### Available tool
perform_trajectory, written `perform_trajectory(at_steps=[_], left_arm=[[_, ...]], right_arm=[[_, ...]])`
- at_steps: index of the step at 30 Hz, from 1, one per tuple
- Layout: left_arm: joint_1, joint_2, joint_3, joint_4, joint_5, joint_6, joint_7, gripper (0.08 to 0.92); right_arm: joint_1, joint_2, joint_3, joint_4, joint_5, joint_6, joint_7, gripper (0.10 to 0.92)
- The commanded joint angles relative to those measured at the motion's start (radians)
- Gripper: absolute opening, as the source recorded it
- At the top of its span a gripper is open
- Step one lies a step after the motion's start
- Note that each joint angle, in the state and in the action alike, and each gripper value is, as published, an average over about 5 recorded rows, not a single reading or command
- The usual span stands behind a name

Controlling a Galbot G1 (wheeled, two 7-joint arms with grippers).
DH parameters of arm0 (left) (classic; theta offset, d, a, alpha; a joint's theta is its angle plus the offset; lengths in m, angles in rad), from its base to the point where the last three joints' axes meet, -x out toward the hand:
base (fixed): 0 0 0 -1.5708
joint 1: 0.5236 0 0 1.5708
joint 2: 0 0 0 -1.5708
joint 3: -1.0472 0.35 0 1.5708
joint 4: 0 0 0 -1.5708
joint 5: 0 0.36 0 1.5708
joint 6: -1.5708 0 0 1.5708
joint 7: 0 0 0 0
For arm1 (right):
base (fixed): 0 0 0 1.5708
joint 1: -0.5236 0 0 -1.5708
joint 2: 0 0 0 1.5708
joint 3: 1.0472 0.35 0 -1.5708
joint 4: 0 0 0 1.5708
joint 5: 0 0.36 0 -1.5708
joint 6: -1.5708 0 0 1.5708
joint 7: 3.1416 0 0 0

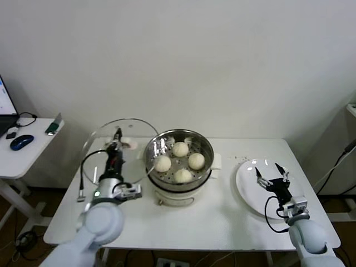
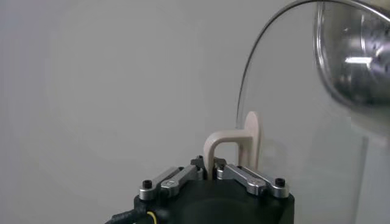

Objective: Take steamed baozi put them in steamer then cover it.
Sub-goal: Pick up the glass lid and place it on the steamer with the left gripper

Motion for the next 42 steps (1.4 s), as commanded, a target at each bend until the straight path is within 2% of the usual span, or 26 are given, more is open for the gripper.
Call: perform_trajectory(at_steps=[1,5,15,42], left_arm=[[-0.237,-0.281,0.226,0.162,0.19,0.059,0.159,0.155],[-0.246,-0.359,0.241,0.239,0.213,0.059,0.165,0.155],[-0.273,-0.44,0.267,0.365,0.233,0.059,0.173,0.155],[-0.268,-0.463,0.25,0.452,0.224,0.059,0.178,0.155]], right_arm=[[0.014,0.004,0.005,-0.022,-0.011,0.009,-0.002,0.823],[0.003,0.004,0.016,-0.021,-0.018,0.016,-0.006,0.823],[-0.017,0.007,0.049,-0.019,-0.016,0.027,-0.017,0.823],[-0.023,0.021,0.064,-0.035,-0.03,0.044,-0.026,0.823]])
